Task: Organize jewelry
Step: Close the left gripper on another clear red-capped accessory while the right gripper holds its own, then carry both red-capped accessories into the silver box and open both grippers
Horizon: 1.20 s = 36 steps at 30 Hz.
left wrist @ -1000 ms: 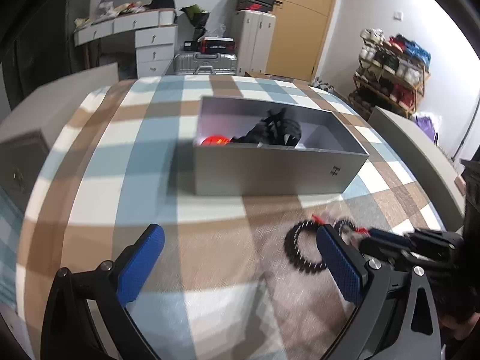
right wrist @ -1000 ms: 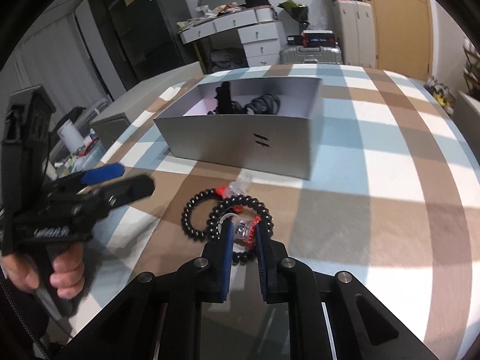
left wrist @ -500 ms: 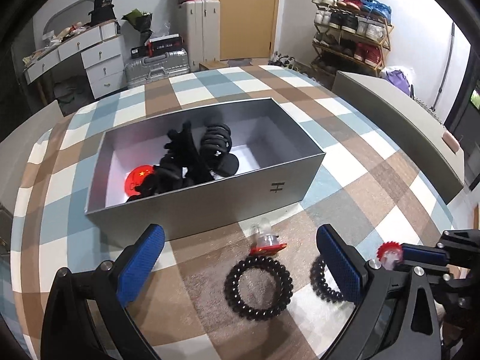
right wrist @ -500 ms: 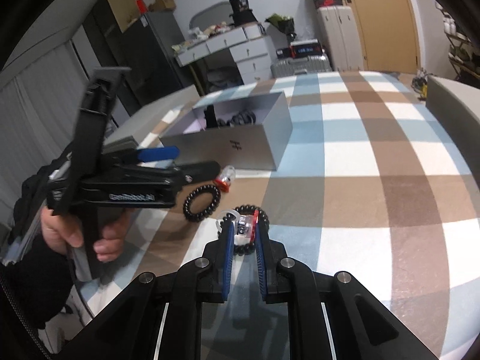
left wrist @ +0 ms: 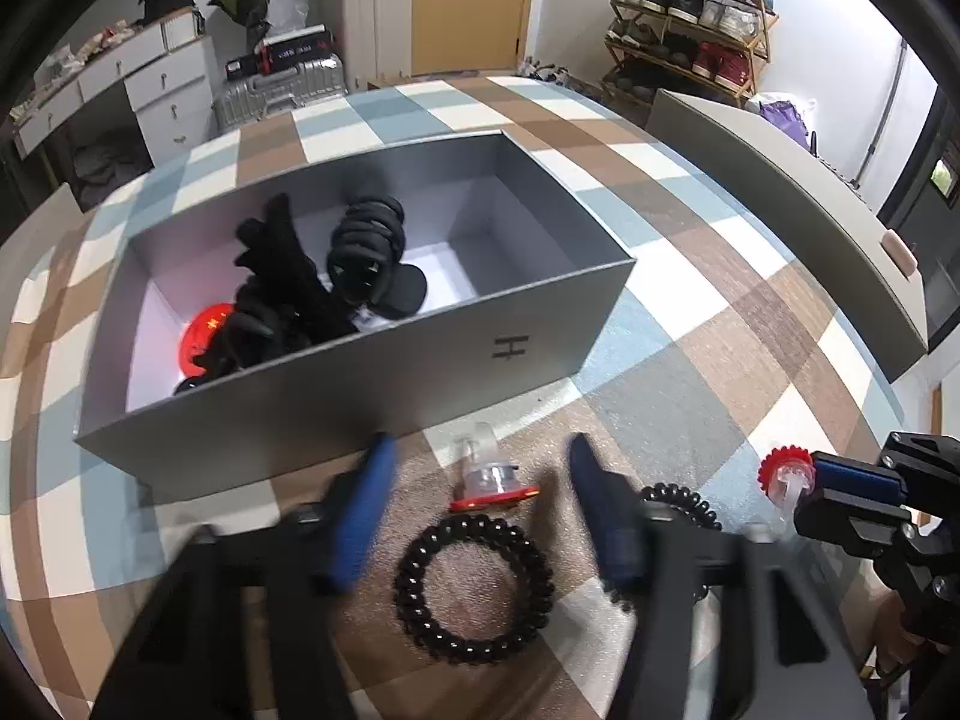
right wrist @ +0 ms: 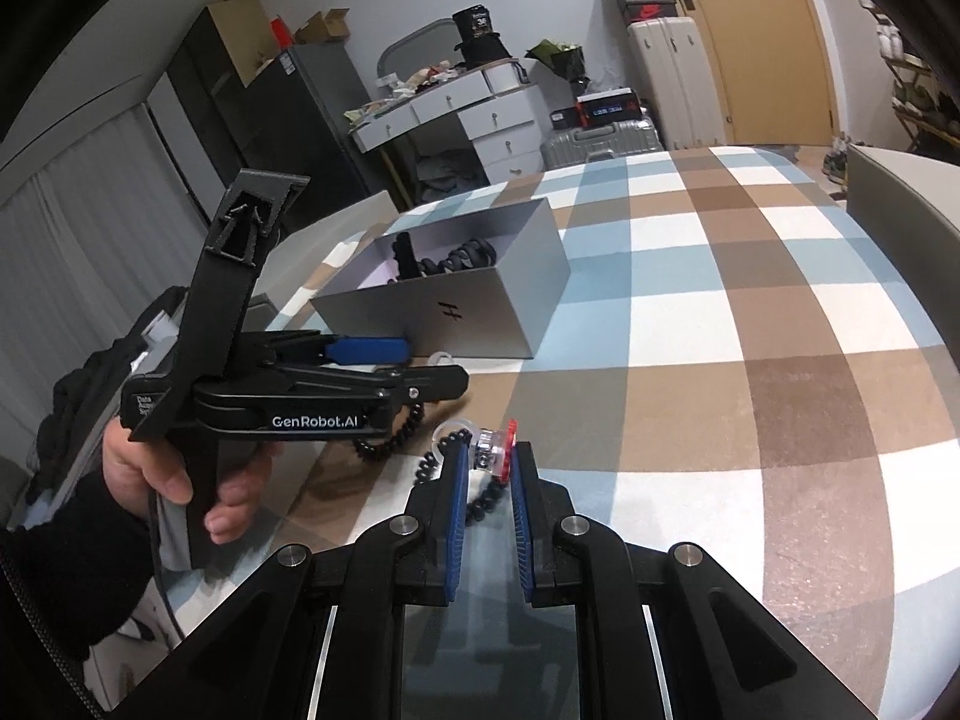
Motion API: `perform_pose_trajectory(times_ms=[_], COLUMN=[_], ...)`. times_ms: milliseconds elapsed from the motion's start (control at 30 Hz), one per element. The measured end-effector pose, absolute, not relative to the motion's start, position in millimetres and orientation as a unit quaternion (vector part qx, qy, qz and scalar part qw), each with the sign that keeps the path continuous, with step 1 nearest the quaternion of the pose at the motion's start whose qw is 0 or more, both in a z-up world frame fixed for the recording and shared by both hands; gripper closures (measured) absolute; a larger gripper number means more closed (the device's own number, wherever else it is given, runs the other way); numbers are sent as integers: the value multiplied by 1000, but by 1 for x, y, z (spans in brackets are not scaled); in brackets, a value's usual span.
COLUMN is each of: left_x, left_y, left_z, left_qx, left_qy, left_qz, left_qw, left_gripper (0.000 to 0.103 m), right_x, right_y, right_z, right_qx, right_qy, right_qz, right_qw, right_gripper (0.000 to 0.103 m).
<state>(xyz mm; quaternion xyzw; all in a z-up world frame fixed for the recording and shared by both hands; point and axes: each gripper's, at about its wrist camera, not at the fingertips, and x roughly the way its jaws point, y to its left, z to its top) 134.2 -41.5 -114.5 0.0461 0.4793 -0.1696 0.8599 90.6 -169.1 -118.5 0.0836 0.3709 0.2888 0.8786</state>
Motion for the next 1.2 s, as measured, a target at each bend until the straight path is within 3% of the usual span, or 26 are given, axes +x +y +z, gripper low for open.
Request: perform_pose_trajectory(times_ms=[200,700,1200], left_x=[132,126,103], left_y=[-46,-46,-28], left_z=[-110,-96,-50], left_qx=[51,40,17], left_qy=[479,465,403], left_qz=[-183,-205,-201], left_qw=[857,861,893], left_gripper=[90,90,90], right_x=[91,85,88], right_y=[-174,-174,-164], right_z=[-117,-109,-75], right_qx=[89,90,88], right_qy=[365,355,315], right_qz=[287,290,300], right_qw=[881,884,896], right_gripper=[90,90,90])
